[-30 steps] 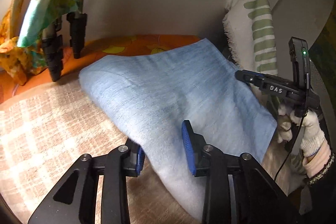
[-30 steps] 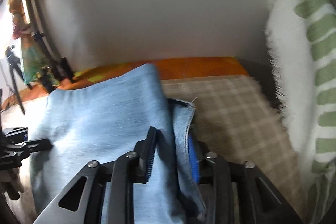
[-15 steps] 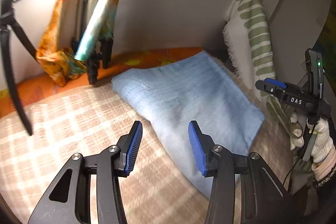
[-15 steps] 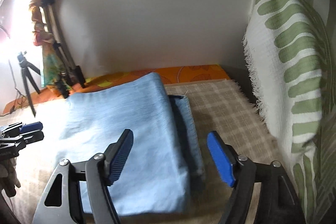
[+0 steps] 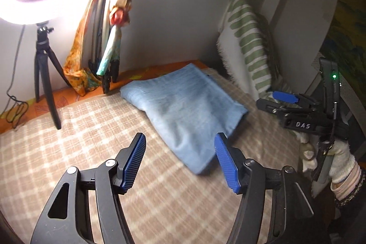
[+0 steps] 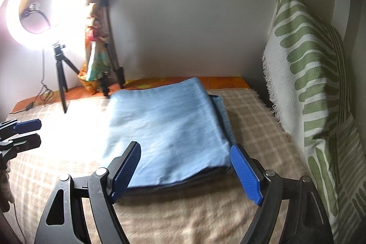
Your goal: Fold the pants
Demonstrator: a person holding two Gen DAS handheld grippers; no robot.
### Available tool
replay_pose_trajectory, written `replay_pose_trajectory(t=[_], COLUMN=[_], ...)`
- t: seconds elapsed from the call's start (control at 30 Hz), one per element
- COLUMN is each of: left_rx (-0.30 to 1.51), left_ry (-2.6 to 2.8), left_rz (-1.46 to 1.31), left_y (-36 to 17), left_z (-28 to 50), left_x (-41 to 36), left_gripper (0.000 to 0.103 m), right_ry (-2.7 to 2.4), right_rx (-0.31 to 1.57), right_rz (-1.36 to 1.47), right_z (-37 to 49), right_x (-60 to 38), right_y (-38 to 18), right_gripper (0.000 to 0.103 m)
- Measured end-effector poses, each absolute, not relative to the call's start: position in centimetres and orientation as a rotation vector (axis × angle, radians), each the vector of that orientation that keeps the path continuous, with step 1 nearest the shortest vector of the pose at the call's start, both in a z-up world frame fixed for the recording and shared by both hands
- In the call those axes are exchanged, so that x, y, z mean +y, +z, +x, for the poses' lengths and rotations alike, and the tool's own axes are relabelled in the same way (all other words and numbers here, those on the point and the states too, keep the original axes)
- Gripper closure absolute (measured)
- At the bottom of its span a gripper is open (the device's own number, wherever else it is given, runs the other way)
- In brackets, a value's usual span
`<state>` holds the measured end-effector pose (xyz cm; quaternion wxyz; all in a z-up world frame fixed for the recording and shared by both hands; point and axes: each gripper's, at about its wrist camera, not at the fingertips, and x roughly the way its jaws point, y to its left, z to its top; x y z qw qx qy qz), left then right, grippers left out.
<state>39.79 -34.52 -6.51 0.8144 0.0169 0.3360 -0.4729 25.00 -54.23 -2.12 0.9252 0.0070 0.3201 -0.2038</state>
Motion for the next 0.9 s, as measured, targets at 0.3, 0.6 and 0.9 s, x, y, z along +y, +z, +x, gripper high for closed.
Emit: replay_pose_trajectory(t=[0.3, 0.6, 0.9], left_rx=[0.668, 0.693, 0.658], left_ry=[-1.003, -0.981, -0.973], left_rz=[0.029, 0.024, 0.015], left_y=[-4.8, -6.1, -5.8], left_z=[34.3, 30.2, 28.3], left_x=[-30.8, -28.7, -28.0], left_gripper=[0.036, 0.033, 0.033], right_ry=[-0.462, -0.498, -0.529], right_rx=[0.603, 0.563, 0.550], right_rz=[-0.046, -0.063, -0.015], right_z=[20.6, 17.0, 15.1], right_x=[-47.9, -44.0, -43.3], right_y=[-1.7, -2.7, -4.1], right_gripper=[0.007, 0.000, 0.000])
